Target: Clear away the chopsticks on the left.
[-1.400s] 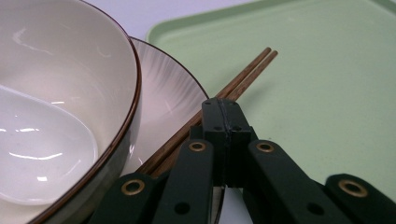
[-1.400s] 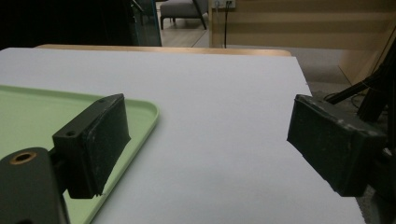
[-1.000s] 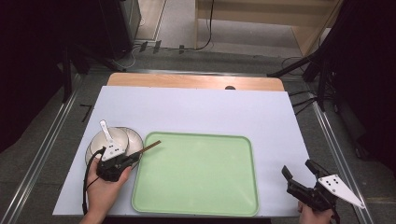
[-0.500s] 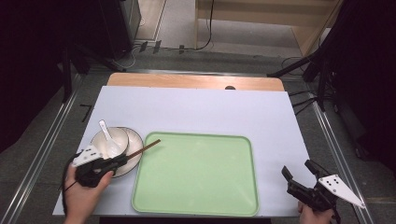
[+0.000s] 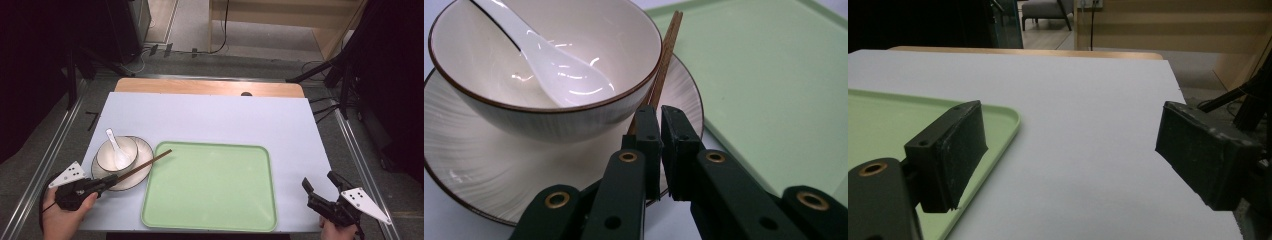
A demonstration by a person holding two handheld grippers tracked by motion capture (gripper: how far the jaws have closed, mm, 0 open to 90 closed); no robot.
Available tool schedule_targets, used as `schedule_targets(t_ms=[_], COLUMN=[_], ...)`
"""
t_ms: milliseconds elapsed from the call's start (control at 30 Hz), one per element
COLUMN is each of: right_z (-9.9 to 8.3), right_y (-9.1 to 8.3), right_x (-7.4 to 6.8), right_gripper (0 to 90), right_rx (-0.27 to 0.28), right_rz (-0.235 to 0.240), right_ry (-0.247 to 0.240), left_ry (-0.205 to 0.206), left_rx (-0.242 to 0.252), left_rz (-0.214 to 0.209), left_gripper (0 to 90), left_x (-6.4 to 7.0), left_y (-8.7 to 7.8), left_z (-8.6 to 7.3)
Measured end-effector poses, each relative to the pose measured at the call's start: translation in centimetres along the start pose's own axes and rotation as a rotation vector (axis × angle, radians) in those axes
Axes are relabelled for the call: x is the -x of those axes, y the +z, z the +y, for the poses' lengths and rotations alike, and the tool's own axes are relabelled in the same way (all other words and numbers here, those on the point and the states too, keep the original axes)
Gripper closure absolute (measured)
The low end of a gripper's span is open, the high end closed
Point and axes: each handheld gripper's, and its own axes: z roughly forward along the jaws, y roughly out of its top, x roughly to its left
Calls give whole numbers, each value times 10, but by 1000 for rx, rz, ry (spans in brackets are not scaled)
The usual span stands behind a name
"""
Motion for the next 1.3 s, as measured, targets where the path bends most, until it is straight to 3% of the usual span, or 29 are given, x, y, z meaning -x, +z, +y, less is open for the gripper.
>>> schedule_targets(t_ms=[300,467,733,867,1033,1133,1300], right_z=[0,0,-1,-1,-1,-1,-1], right_y=[0,0,0,1,0,0,0], right_x=[0,-1,1,1,2,2,2], right_gripper=[129,129,128,129,129,129,128], right_rx=[-2,-3,-7,-11,-9,-7,-7], right_rz=[-2,-4,-3,-3,-4,-3,-2], right_ry=[1,0,4,10,12,13,12], left_ry=[13,18,60,78,110,89,95], left_rx=[-25,-42,-109,-114,-101,-79,-41], left_rz=[36,30,46,37,28,8,-19], left_gripper=[819,806,787,806,848,849,850], left_x=[0,2,10,12,18,23,44], left_y=[6,9,23,25,25,22,24], left_z=[-2,-2,-1,0,2,5,11])
